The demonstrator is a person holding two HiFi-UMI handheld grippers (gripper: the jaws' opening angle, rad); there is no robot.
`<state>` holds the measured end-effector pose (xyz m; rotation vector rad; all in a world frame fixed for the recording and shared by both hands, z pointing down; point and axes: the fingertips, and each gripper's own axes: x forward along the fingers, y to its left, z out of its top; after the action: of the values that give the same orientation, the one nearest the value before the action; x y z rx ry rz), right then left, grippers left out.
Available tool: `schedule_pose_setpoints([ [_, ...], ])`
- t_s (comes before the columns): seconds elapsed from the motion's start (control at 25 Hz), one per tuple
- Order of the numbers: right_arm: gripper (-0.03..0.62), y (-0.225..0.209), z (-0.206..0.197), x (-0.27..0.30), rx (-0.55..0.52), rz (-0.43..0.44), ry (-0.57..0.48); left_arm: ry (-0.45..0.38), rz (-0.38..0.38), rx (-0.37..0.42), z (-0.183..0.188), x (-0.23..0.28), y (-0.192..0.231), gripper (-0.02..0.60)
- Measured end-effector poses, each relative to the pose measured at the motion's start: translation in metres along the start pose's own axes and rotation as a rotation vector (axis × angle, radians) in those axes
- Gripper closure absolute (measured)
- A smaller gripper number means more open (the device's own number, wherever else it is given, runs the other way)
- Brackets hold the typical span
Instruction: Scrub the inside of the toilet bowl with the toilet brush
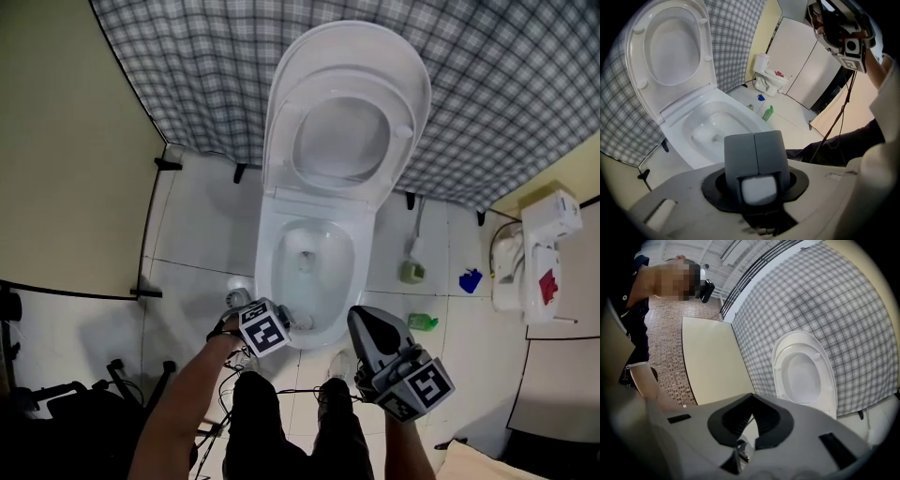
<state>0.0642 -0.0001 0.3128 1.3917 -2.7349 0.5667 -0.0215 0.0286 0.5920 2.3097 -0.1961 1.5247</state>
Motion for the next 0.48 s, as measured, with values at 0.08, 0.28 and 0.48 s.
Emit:
schedule_pose_setpoints([
  [0.08, 0.594, 0.008, -0.001, 0.007, 0.002, 0.010, -0.003, 0.007, 0.022, 0.005, -0.009, -0.006, 0.005, 0.414],
  [0.28, 0.594, 0.019, -0.001, 0.011, 0.008, 0.017, -0.013, 0.020, 0.067, -0.049, -0.024, -0.018, 0.019, 0.414],
  [0.48, 0.594, 0.011, 0.000, -0.004, 0.022, -0.008, -0.015, 0.043, 0.126, -0.093, -0.025, -0.026, 0.030, 0.414],
])
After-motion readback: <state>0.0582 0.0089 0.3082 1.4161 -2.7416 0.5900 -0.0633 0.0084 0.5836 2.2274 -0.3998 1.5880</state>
